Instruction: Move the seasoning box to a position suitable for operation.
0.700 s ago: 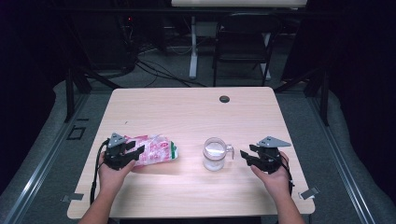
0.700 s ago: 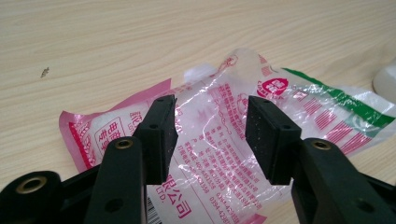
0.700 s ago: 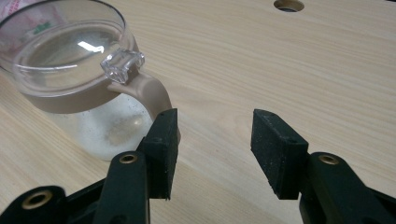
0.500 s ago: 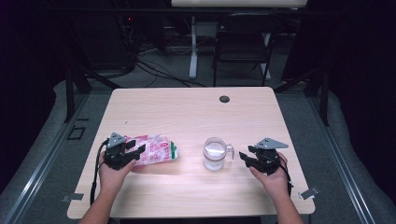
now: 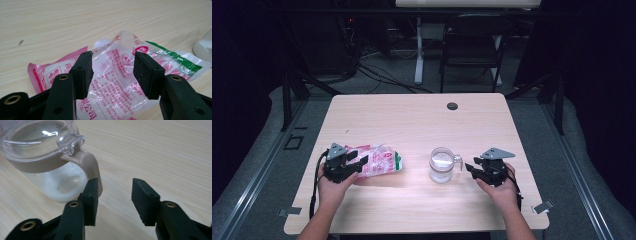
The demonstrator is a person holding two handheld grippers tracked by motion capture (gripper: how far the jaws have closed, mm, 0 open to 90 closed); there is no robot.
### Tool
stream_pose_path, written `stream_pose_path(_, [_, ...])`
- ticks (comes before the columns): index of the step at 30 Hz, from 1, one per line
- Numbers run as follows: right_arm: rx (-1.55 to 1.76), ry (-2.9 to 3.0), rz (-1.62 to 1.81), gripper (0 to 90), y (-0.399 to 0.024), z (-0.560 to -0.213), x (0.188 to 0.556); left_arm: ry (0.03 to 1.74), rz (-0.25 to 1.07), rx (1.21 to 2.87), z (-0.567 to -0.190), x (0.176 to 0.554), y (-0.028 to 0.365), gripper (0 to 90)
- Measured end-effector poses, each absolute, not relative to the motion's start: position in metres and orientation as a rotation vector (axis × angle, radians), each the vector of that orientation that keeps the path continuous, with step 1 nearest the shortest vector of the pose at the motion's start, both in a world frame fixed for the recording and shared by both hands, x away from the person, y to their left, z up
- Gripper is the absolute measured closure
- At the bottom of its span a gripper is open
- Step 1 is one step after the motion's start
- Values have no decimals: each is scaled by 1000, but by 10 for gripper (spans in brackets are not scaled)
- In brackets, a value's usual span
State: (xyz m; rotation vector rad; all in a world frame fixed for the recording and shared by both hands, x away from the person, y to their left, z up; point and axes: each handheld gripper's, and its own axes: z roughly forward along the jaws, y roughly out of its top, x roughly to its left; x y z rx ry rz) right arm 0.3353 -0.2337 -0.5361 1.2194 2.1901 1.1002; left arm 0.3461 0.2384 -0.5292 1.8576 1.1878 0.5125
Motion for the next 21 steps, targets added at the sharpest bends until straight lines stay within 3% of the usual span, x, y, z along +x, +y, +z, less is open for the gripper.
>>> stream_pose_path(5, [1205, 2241, 1150, 655, -231, -536, 334, 1185, 519, 1856, -529, 344, 240, 492])
stream_pose_path(21, [1200, 2278, 1095, 673, -213, -547, 347, 1206, 549, 1864, -527, 335, 245, 473])
